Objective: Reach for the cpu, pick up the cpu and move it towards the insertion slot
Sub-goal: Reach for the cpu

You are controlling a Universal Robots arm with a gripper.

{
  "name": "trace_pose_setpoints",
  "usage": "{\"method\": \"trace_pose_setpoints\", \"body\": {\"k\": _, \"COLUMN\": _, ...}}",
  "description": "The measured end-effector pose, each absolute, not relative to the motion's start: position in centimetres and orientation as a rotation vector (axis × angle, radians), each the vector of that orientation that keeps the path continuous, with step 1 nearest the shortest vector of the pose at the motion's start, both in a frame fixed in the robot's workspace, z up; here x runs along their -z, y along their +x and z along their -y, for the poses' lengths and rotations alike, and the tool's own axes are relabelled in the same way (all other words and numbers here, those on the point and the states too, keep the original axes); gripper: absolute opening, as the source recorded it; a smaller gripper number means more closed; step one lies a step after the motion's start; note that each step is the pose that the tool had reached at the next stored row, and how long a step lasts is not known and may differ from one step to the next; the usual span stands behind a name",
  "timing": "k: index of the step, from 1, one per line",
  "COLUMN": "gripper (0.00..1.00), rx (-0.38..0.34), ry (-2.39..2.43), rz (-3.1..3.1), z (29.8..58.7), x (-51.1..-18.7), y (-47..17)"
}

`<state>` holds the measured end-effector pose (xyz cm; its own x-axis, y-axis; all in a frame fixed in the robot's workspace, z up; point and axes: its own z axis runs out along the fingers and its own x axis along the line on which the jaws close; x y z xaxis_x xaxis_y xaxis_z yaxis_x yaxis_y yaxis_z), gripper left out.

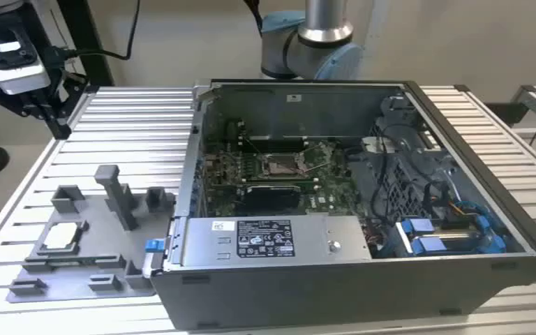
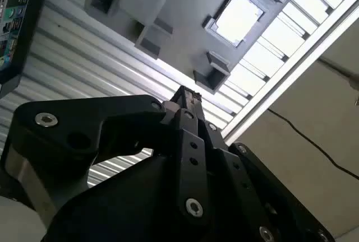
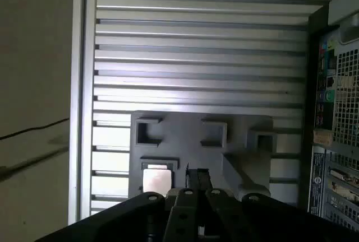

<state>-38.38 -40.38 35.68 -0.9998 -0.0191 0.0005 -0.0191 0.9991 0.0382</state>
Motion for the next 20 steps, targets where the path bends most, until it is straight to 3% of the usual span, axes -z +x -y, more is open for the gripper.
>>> {"method": "trace_pose_setpoints", "body": {"k": 20, "gripper": 0.0, "rx": 0.06, "ry": 0.03, "rz": 3.14, "z": 40.6, "x": -35.6, "y": -39.5}}
